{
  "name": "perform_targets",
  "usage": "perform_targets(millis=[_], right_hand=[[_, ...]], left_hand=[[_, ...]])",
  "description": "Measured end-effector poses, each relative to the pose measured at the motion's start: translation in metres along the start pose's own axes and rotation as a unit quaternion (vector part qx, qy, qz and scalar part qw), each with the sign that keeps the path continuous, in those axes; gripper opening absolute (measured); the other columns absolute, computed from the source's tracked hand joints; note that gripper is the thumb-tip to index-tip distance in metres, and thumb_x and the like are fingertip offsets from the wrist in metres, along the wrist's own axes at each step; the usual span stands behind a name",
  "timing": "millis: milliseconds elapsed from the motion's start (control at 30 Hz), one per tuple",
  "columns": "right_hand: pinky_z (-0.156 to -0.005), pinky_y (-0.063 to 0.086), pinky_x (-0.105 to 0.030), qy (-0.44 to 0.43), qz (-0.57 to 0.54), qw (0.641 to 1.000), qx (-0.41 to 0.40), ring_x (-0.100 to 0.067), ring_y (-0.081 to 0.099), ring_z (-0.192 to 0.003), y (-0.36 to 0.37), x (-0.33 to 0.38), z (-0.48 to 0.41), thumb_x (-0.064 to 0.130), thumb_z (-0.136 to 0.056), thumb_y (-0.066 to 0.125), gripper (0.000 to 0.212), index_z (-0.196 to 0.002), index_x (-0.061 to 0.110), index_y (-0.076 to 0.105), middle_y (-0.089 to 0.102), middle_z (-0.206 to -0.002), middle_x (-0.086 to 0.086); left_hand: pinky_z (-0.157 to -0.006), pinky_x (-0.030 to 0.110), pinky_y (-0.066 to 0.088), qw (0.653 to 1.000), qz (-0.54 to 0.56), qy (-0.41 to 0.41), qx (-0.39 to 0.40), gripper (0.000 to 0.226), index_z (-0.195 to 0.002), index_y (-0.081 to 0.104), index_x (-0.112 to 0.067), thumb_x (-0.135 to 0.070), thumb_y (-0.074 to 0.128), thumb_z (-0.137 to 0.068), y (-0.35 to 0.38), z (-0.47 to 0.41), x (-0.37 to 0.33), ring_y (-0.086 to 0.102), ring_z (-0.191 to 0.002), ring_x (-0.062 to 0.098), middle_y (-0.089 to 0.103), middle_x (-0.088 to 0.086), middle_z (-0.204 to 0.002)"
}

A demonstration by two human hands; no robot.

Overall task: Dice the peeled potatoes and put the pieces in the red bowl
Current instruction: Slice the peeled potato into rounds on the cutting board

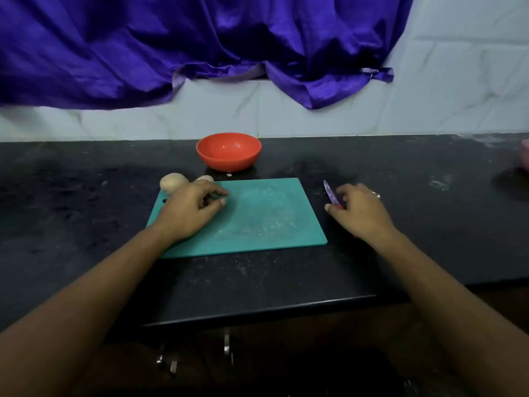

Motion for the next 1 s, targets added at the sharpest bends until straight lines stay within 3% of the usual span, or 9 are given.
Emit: perform_targets(millis=[100,267,367,433,600,767,867,1000], right_hand=[[-0.085,0.054,-0.042,0.048,0.031,0.998,0.01,-0.031,0.063,-0.102,-0.004,-0.008,0.001,0.046,-0.089,0.071,0.047,-0.124,0.016,0.063,0.063,-0.112,-0.008],[-0.076,0.057,-0.038,0.091,0.004,0.995,0.04,-0.026,0.067,-0.086,-0.006,-0.004,-0.005,0.028,-0.089,0.072,0.018,-0.102,0.017,0.069,0.071,-0.096,-0.005],[-0.062,0.051,-0.031,0.125,-0.042,0.988,0.077,-0.022,0.067,-0.074,-0.005,-0.002,-0.012,0.02,-0.087,0.075,0.008,-0.089,0.013,0.072,0.072,-0.085,-0.007],[-0.064,0.049,-0.031,0.131,-0.065,0.984,0.105,-0.018,0.065,-0.075,-0.004,-0.001,-0.016,0.018,-0.088,0.075,0.005,-0.089,0.015,0.072,0.071,-0.087,-0.005],[-0.063,0.051,-0.032,0.098,-0.18,0.974,0.095,-0.016,0.065,-0.074,-0.004,0.019,-0.017,0.019,-0.093,0.071,0.008,-0.09,0.012,0.071,0.071,-0.086,-0.005],[-0.043,0.04,-0.026,0.048,-0.384,0.914,0.127,-0.011,0.054,-0.05,0.009,0.075,-0.015,0.012,-0.098,0.063,0.011,-0.096,0.003,0.068,0.065,-0.072,-0.007],[-0.041,0.03,-0.022,0.036,-0.412,0.899,0.142,-0.011,0.047,-0.045,0.025,0.105,-0.019,0.014,-0.099,0.06,0.008,-0.102,0.009,0.066,0.063,-0.066,-0.004],[-0.038,0.032,-0.022,-0.009,-0.417,0.9,0.124,-0.011,0.048,-0.045,0.045,0.13,-0.023,0.016,-0.099,0.06,0.019,-0.118,0.019,0.062,0.064,-0.069,-0.006]], left_hand=[[-0.085,0.037,0.055,1.0,0.007,-0.018,0.004,0.02,-0.114,0.076,-0.025,-0.029,0.068,-0.096,0.001,-0.003,0.004,0.063,-0.092,0.002,0.071,-0.015,-0.104],[-0.084,0.037,0.055,0.999,0.021,-0.035,0.0,0.019,-0.113,0.077,-0.024,-0.025,0.07,-0.095,0.004,-0.002,0.01,0.063,-0.089,0.001,0.07,-0.018,-0.099],[-0.085,0.038,0.056,0.999,0.023,-0.04,0.0,0.019,-0.112,0.077,-0.024,-0.025,0.07,-0.095,0.003,-0.002,0.011,0.064,-0.09,0.001,0.071,-0.018,-0.101],[-0.086,0.037,0.056,0.999,0.027,-0.041,0.003,0.019,-0.112,0.077,-0.025,-0.026,0.069,-0.095,0.002,-0.002,0.012,0.064,-0.091,0.001,0.071,-0.019,-0.102],[-0.087,0.034,0.057,0.997,0.053,-0.052,0.005,0.019,-0.112,0.077,-0.026,-0.025,0.069,-0.096,0.002,0.001,0.013,0.065,-0.092,0.0,0.071,-0.02,-0.103],[-0.083,0.023,0.054,0.994,0.089,-0.059,-0.023,0.015,-0.107,0.078,-0.024,-0.023,0.068,-0.097,-0.002,0.004,0.013,0.066,-0.093,-0.001,0.073,-0.018,-0.102],[-0.077,0.01,0.048,0.986,0.128,-0.076,-0.077,0.013,-0.103,0.078,-0.021,-0.017,0.067,-0.098,-0.008,0.008,0.012,0.066,-0.091,-0.004,0.073,-0.019,-0.098],[-0.068,0.008,0.046,0.97,0.155,-0.11,-0.152,0.011,-0.096,0.078,-0.022,-0.015,0.07,-0.095,-0.019,0.01,0.016,0.065,-0.078,-0.001,0.069,-0.016,-0.093]])
Point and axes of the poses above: each hand's wrist, its own z-axis away from the middle knuckle, its own y-axis out of the palm, x = y × z, the point moved 5 cm from there along -z, towards the middle knuckle
